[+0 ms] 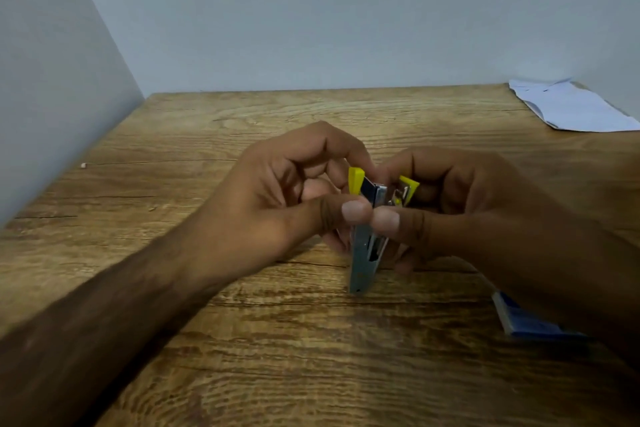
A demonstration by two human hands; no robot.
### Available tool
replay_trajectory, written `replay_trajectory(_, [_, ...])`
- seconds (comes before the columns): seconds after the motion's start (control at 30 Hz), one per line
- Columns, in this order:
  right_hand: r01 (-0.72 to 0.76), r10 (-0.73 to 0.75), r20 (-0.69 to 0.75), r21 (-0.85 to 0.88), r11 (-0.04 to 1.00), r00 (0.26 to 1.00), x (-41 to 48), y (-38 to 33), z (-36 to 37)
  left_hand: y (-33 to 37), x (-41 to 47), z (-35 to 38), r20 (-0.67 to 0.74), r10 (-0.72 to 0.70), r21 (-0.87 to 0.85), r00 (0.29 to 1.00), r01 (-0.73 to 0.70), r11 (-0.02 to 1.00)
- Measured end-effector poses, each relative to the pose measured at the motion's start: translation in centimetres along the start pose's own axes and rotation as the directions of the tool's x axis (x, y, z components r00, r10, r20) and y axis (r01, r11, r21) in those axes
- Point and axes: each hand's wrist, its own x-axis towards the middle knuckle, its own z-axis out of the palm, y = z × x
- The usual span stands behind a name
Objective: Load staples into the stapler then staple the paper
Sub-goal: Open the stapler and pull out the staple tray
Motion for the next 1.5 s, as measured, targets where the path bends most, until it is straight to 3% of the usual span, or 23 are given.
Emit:
replay_trajectory(0.27, [0.036,-0.036,-0.141,-0.007,0.999,0.989,-0.1,0.5,1.0,0.3,-0.5,0.6,-0.011,0.049,0.082,0.999,-0.047,0.995])
replay_trajectory(0.43, [-0.020,0.051,-0.185,0.168,0.986,0.981,0.2,-0.1,-0.6,0.7,-0.4,-0.4,-0.016,0.101,-0.051,0.995,-0.101,0.994])
replay_trajectory(0.6, [-0.090,0.095,-0.009,0.252,0.964,0.995,0.7,-0.1,-1.8,1.3,-0.1,-3.4,0.043,0.120,-0.013,0.992,-0.120,0.993])
replay_trajectory(0.77, [-0.114,0.107,0.051,0.160,0.980,0.993,0.7,0.6,-2.4,1.2,-0.2,-6.0,0.122,0.033,0.131,0.992,-0.049,0.990])
replay_trajectory(0.93, [-0.070,0.070,0.000,0.004,0.998,0.998,0.6,0.6,-2.8,0.5,-0.3,-7.5,0.261,-0.033,0.133,0.965,-0.002,0.991])
replay_trajectory(1.07, [-0.055,0.056,-0.002,-0.155,0.986,0.998,0.5,0.6,-2.4,-1.0,-0.4,-8.1,0.356,-0.138,0.239,0.924,0.053,0.970])
replay_trajectory(1.23, [0.002,-0.002,0.000,-0.422,0.907,1.000,0.5,0.7,-2.2,-1.7,-0.8,-7.9,0.413,-0.250,0.398,0.876,0.073,0.914])
replay_trajectory(1.5, [-0.003,0.024,0.030,-0.557,0.831,0.999,0.5,1.0,-2.2,-1.5,-1.3,-6.3,0.361,-0.403,0.492,0.841,0.196,0.848])
